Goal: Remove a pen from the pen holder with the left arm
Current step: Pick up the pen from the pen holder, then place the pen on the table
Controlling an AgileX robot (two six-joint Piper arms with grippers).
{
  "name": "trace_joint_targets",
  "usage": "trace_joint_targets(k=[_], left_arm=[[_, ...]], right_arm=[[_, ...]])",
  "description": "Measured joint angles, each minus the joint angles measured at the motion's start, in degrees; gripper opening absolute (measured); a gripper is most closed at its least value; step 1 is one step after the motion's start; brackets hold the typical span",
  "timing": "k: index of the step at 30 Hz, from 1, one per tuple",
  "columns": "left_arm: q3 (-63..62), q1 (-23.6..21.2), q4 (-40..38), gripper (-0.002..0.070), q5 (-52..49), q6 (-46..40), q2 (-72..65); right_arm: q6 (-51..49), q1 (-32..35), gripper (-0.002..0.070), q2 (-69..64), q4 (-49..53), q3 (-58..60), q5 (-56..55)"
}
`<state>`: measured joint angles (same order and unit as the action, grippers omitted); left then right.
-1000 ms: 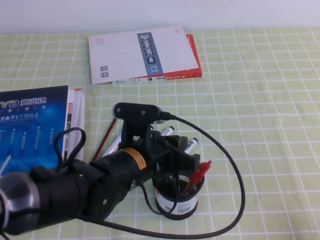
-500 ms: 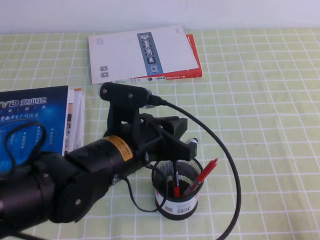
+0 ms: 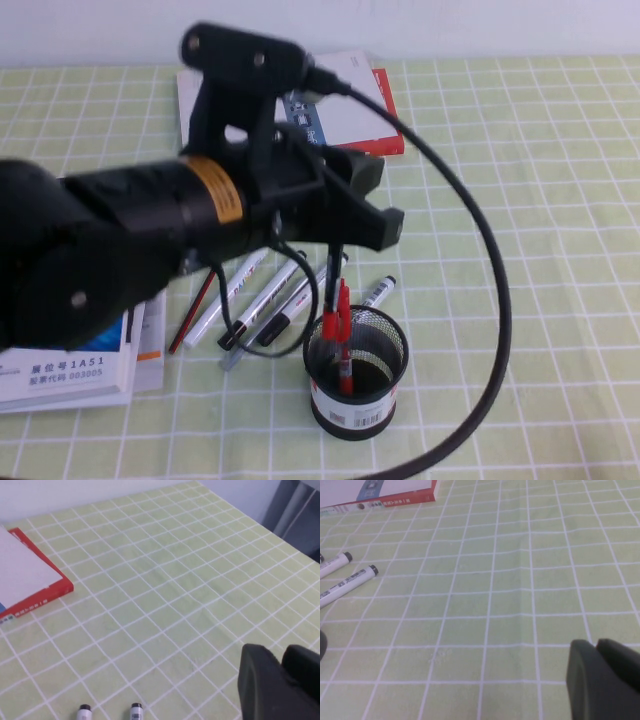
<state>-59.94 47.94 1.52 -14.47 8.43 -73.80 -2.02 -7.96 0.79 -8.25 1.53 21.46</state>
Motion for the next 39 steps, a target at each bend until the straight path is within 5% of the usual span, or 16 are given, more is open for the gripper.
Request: trace_joint_targets(k=[12, 26, 39], left_arm=[[-18.7, -6.3, 8.0, 0.0047, -25.3, 0.6, -6.5], [-40.0, -17.8, 4.3, 0.0047, -54.3, -6.9, -29.0], [-46.8, -21.7, 4.0, 0.0047, -54.3, -11.3, -43.1]], right_arm=[[0.0, 0.0, -0.0014, 0.0, 0.0, 0.0, 0.0], [0.0, 0.0, -0.0014, 0.0, 0.0, 0.0, 0.0], [0.0, 0.0, -0.0014, 0.0, 0.0, 0.0, 0.0]])
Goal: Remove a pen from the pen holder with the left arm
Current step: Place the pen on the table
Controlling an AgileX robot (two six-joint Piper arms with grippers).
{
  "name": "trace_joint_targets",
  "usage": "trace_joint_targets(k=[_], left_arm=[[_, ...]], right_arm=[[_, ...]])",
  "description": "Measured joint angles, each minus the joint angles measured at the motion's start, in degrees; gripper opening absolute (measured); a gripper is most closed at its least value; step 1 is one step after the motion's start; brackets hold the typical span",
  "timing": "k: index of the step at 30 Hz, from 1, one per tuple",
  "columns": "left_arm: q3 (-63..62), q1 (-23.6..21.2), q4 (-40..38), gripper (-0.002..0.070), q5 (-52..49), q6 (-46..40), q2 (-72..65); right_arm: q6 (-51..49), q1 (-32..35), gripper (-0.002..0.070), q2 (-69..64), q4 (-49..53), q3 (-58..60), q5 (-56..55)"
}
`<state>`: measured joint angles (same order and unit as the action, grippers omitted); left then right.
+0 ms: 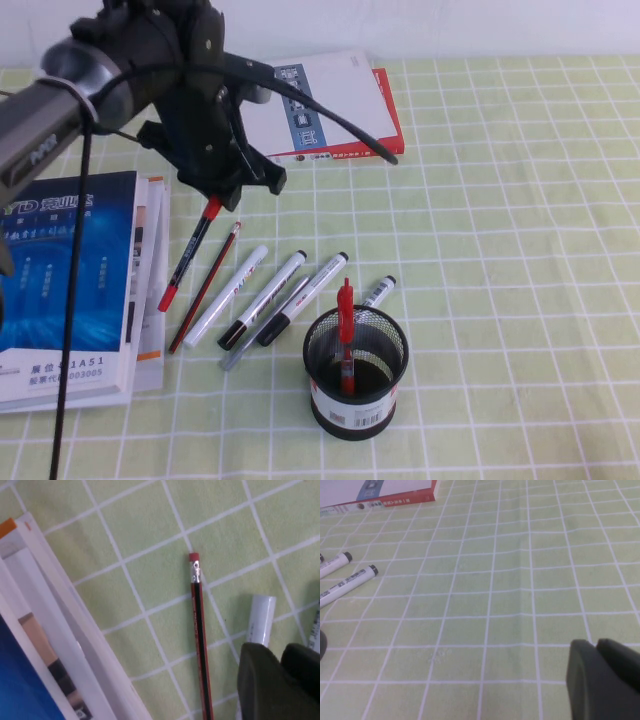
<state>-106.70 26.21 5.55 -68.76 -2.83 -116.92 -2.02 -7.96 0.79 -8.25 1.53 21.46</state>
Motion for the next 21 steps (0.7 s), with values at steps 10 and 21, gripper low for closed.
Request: trace_joint_targets(k=[10, 21], left_arm=[[-0.1, -4.0, -1.8, 0.0047, 6.7, -1.7, -7.3], [-0.1, -4.5, -2.7, 0.0049, 8.3, -1.5, -10.2]], right_arm=[[0.0, 0.0, -0.0014, 0.0, 0.0, 0.0, 0.0], [0.0, 0.0, -0.0014, 0.0, 0.0, 0.0, 0.0]])
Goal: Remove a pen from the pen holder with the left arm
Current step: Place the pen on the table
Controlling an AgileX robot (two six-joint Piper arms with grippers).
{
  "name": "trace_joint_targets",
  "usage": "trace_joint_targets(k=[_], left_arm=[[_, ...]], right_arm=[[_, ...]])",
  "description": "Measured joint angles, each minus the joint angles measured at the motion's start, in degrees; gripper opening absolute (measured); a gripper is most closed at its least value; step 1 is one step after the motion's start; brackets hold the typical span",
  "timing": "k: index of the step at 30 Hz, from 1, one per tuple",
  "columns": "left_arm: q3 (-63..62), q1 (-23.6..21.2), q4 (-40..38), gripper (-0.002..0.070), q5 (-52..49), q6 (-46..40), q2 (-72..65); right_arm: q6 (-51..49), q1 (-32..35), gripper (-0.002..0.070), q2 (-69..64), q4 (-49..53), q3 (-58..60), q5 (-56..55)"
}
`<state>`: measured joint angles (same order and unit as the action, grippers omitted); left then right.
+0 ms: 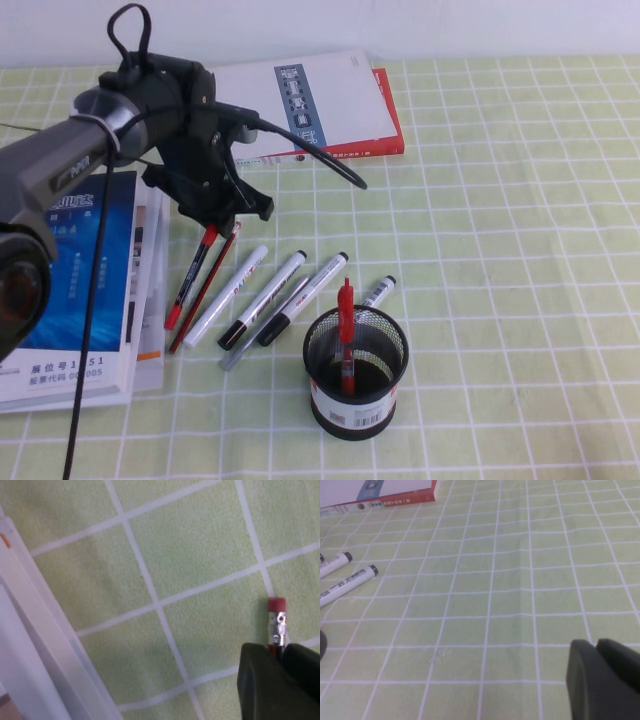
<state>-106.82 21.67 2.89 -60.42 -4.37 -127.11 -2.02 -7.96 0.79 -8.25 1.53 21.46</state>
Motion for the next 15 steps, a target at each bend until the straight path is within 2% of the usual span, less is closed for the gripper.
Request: trace_joint_targets(k=[2, 4, 8, 10, 13, 15], left_arm=[[0.0, 0.0, -0.8, 0.0066, 0.0, -0.5, -0.1], [0.0, -0.1, -1.6, 0.0116, 0.0, -1.5, -0.3], [0.0, -0.1, -2.5, 0.0291, 0.4, -2.2, -0.5], [-0.1, -0.1, -2.3, 0.0353, 0.5, -2.2, -0.5], [-0.1, -0.1, -2.1, 0.0389, -0.5, -2.2, -0.2], [0.1, -0.1, -1.9, 0.0374, -1.6, -1.9, 1.2]], right_arm=[[0.0, 0.0, -0.0014, 0.0, 0.0, 0.0, 0.0], [0.0, 0.0, -0.0014, 0.0, 0.0, 0.0, 0.0], [0.0, 0.0, -0.0014, 0.0, 0.0, 0.0, 0.0], [0.0, 0.0, -0.0014, 0.0, 0.0, 0.0, 0.0], [0.0, 0.0, -0.0014, 0.0, 0.0, 0.0, 0.0], [0.0, 0.0, -0.0014, 0.0, 0.0, 0.0, 0.0]])
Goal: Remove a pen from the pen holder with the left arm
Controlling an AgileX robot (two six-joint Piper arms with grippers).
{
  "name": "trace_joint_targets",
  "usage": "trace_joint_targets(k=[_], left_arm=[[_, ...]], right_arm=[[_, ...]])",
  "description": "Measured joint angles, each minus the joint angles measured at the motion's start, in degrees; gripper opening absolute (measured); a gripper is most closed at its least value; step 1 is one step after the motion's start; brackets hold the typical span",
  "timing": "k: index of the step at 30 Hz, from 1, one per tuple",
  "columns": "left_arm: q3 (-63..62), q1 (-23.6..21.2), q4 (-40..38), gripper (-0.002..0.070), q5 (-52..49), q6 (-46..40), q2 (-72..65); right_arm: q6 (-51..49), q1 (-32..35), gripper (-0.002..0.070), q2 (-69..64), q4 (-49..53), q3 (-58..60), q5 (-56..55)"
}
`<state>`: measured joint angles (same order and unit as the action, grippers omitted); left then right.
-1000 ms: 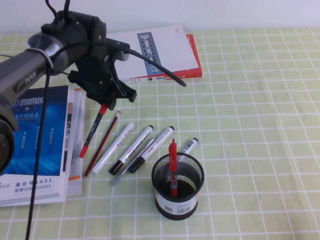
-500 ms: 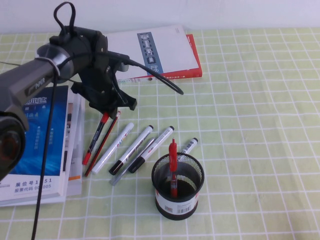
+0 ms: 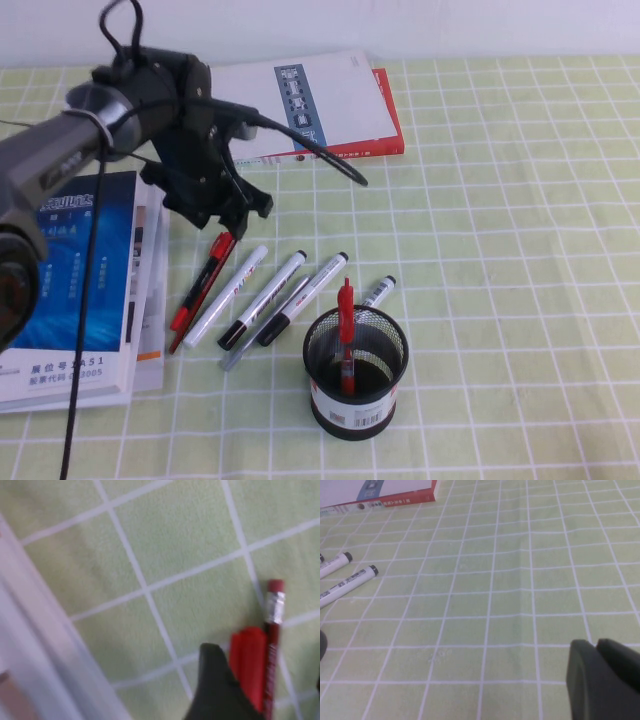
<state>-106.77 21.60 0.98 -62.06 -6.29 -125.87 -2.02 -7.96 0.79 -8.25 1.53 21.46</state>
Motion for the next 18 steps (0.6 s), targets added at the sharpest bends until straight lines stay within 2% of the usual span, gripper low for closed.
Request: trace_joint_targets(k=[3, 5, 7, 11, 18], left_arm=[[1.3, 0.0, 0.0, 0.0263, -0.3, 0.6, 4.4], [4.0, 0.0, -0.1, 0.0117, 1.2, 0.7, 10.4], [8.4, 0.0, -0.2, 0.0054, 3.5, 0.8, 16.3], [19.9, 0.0, -0.4, 0.0010, 8.6, 1.6, 29.5], [43.5, 0.0, -0.4, 0.0000, 18.7, 5.2, 54.7]], right_arm=[[0.0, 0.0, -0.0014, 0.0, 0.0, 0.0, 0.0], [0.0, 0.0, -0.0014, 0.0, 0.0, 0.0, 0.0], [0.0, 0.0, -0.0014, 0.0, 0.0, 0.0, 0.0], [0.0, 0.0, -0.0014, 0.0, 0.0, 0.0, 0.0], [0.0, 0.0, -0.0014, 0.0, 0.0, 0.0, 0.0]])
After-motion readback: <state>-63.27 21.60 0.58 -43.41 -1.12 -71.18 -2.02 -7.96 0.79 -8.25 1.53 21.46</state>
